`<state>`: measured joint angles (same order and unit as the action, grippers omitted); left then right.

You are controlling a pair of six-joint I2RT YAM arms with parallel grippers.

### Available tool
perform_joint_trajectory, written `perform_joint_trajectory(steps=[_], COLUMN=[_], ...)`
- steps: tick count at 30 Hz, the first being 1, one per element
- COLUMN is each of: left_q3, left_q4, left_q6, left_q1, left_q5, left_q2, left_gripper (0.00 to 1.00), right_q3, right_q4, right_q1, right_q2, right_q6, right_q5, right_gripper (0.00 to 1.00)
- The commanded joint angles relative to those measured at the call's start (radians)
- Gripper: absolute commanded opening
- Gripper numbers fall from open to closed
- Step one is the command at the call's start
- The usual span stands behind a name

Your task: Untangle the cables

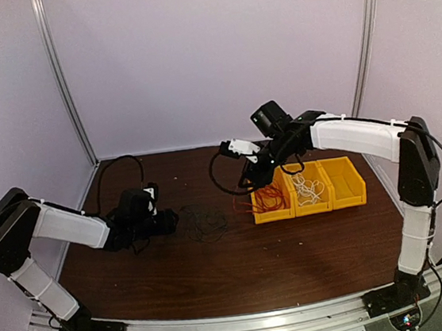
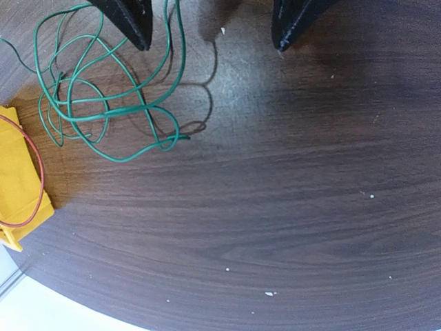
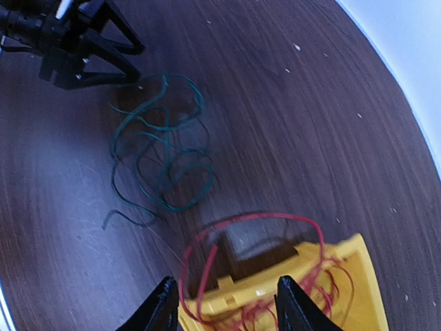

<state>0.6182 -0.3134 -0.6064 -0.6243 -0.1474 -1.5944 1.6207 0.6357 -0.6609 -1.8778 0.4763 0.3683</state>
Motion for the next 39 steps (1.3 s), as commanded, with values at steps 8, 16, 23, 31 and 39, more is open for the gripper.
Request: perform_joint_trajectory(steps=[8, 16, 23, 31, 39], left_q3=[-0.016, -0.056, -0.067, -0.120, -0.009], left_q4=[-0.058, -0.050, -0.075, -0.314, -0.491], left_q6=[-0.033, -0.031, -0.040, 0.003, -0.011], left_q1=[0.018, 0.018, 0.018, 0.018, 0.018], left_q5=[0.045, 0.025, 0.037, 0.241, 0.261], left_q2=[0.023, 0.088, 0.067, 0.067, -0.121], left_gripper=[0.60, 0.60, 0.60, 0.63, 0.63], right_q3=[0.460, 0.484, 0.494, 0.505, 0.505], right_q4=[-0.009, -0.035, -0.065, -0.052, -0.079], right_q1=[-0.134, -0.147, -0.157, -0.157, -0.157], right_q2=[-0.433, -0.539, -0.560, -0.431, -0.241], right_q6=[-0.261, -0.332, -0.349, -0.349, -0.391], right_q5=[0.300, 0.394, 0.425, 0.519, 0.734], right_gripper=[0.50, 0.51, 0.19, 0.00, 0.00])
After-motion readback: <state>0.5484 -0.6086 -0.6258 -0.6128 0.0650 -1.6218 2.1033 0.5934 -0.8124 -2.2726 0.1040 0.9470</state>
